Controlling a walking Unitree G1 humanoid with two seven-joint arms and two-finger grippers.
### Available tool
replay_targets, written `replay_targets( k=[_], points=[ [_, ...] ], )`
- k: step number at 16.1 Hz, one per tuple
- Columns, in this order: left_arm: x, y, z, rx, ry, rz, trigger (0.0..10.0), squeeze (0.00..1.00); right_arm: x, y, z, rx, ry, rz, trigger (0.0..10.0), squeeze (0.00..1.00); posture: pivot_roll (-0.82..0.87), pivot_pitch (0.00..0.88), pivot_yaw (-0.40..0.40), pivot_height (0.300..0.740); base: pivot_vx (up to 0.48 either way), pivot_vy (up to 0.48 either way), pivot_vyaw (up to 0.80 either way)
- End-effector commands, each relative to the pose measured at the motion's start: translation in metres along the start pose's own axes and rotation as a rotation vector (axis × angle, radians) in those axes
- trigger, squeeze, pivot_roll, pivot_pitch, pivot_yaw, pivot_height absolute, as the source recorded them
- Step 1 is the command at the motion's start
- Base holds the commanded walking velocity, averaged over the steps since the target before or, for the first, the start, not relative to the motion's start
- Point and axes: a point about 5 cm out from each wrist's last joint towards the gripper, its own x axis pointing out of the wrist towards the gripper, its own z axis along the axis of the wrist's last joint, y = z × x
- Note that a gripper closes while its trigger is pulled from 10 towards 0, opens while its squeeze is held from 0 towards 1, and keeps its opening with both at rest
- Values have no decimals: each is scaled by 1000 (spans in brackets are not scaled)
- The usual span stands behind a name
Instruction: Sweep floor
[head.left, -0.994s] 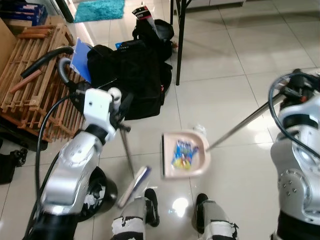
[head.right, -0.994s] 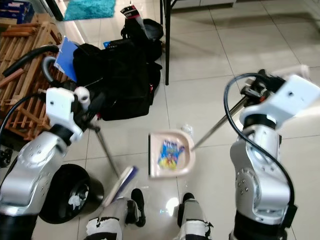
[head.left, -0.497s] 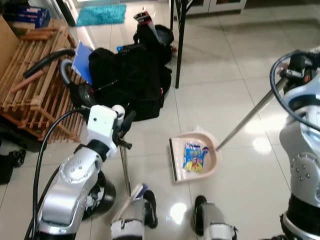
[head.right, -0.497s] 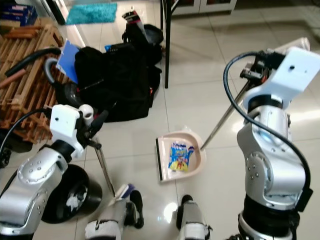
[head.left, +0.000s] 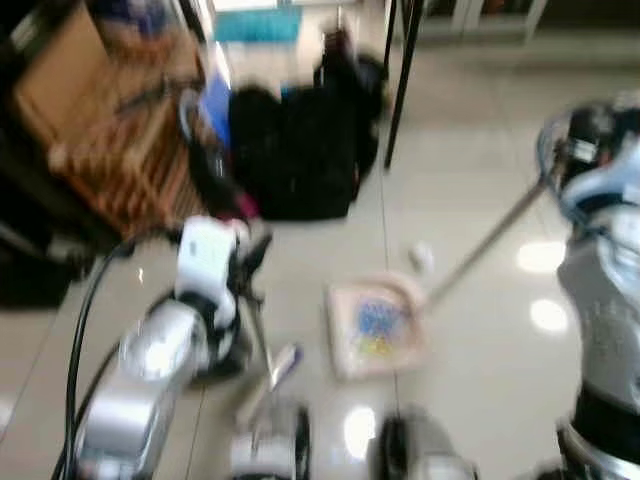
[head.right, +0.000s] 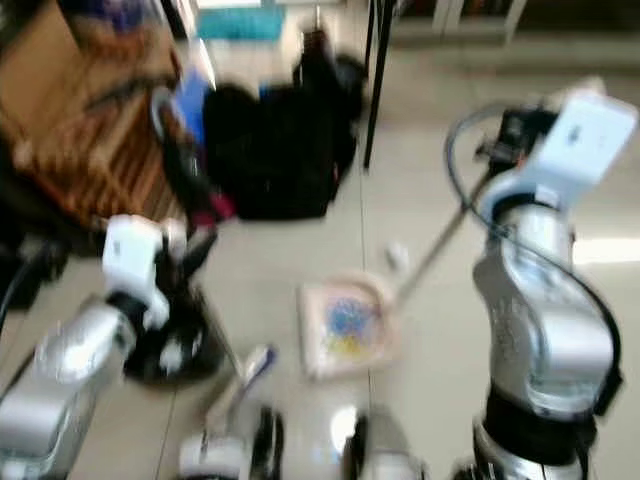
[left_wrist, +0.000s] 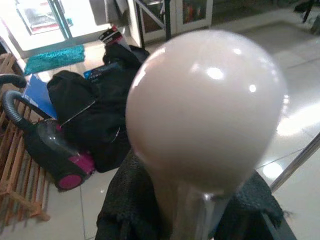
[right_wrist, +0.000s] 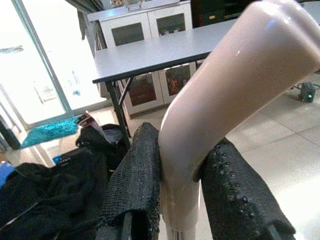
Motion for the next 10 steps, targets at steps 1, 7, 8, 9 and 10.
replay_targets(
  k=[1, 7, 8, 9, 10],
  points=[
    [-4, 2, 1, 10, -3, 8, 10000, 0, -5, 1, 9, 0, -42, 4, 10000, 0, -53, 194, 65, 740, -326, 0, 0],
    [-7, 2, -5, -2, 12, 16, 10000, 0, -9, 3, 5, 24, -17, -6, 10000, 0, -50, 171, 56, 740, -327, 0, 0],
    [-7, 2, -5, -3, 13, 16, 10000, 0, -9, 4, 5, 26, -16, -5, 10000, 0, -50, 171, 56, 740, -326, 0, 0],
    [-9, 2, -6, -6, 21, 19, 10000, 0, -10, 5, 5, 27, -11, -2, 10000, 0, -50, 173, 52, 740, 0, 0, 0],
    [-10, 3, -9, -16, 43, 25, 10000, 0, -11, 5, 4, 28, -8, -2, 10000, 0, -48, 174, 50, 740, 0, 0, 0]
  ],
)
